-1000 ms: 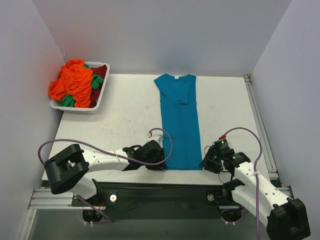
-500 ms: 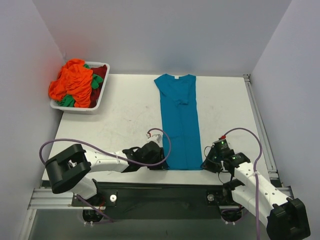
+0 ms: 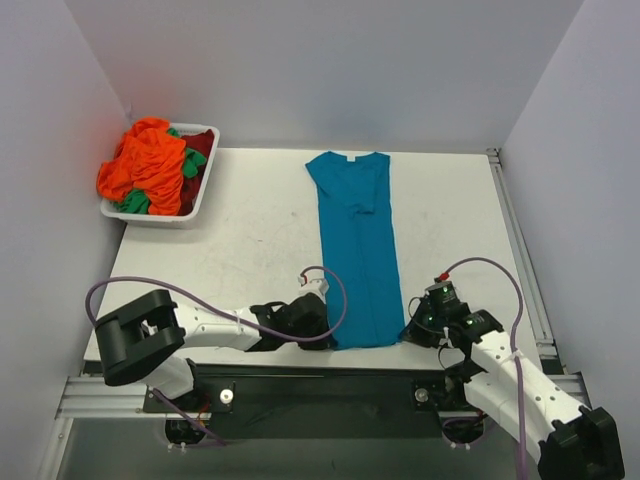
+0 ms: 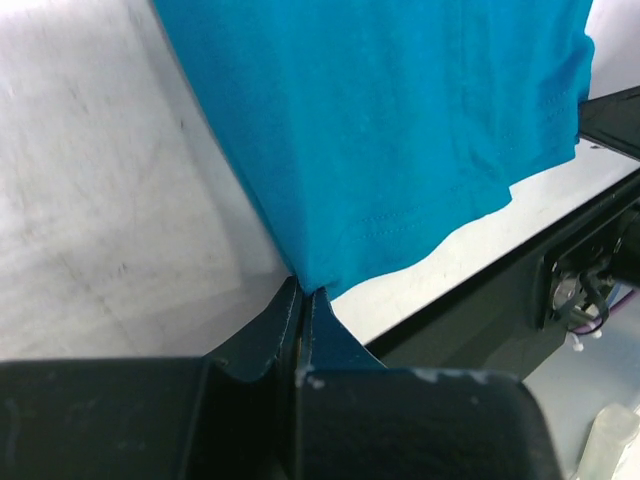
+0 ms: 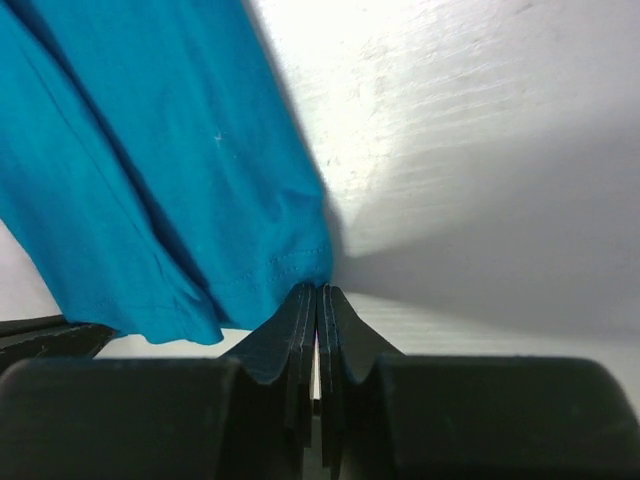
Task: Fold and stack the t-shirts
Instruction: Grab the bottom of the folded rectangular tshirt with both arms, then fold the folded rectangular tshirt in 1/3 of the way
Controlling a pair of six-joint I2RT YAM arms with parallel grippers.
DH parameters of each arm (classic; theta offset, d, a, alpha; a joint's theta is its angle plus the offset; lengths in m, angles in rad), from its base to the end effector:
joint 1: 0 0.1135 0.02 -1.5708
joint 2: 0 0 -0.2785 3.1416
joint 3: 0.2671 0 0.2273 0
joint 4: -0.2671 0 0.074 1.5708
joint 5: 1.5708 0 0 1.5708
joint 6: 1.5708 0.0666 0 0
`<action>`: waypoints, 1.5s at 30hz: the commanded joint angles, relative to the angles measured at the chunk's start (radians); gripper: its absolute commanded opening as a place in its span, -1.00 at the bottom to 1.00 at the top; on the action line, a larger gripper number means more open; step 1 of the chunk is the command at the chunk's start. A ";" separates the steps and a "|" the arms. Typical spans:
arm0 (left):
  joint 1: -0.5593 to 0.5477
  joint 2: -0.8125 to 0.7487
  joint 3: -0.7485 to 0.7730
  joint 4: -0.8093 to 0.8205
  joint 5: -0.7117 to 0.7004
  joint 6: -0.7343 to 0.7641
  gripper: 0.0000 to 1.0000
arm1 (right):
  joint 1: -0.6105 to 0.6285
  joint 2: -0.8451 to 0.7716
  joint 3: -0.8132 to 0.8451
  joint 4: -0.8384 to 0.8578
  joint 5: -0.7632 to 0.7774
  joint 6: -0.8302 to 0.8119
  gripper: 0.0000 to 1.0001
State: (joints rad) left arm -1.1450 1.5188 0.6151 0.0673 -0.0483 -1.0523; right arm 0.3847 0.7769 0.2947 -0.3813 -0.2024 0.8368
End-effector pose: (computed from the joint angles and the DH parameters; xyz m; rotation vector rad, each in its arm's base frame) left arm 0.1196 -0.2559 0.1522 0.0975 2.6302 -0.8727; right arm 0.1191 0.0627 0.1544 0.4822 2.5267 0.7581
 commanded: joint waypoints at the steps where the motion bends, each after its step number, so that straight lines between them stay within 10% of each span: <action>1: -0.035 -0.034 -0.049 -0.118 0.021 -0.018 -1.00 | 0.043 -0.054 -0.023 -0.068 -0.029 0.010 -1.00; 11: -0.055 -0.219 -0.089 -0.277 0.024 0.000 -1.00 | 0.323 -0.228 -0.026 -0.200 0.063 0.171 -1.00; 22: -0.047 -0.266 -0.017 -0.353 -0.007 0.031 -1.00 | 0.546 -0.064 0.155 -0.217 0.305 0.237 -1.00; 31: 0.120 -0.142 0.213 -0.343 0.045 0.143 -1.00 | 0.450 0.223 0.461 -0.211 0.426 0.101 -1.00; 45: 0.441 0.231 0.670 -0.389 0.117 0.236 -1.00 | 0.051 0.674 0.794 0.031 0.213 -0.165 -1.00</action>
State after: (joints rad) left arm -0.7460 1.7050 1.1900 -0.3058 0.0490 -0.8581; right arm 0.4763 1.3895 1.0225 -0.4141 0.0673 0.7391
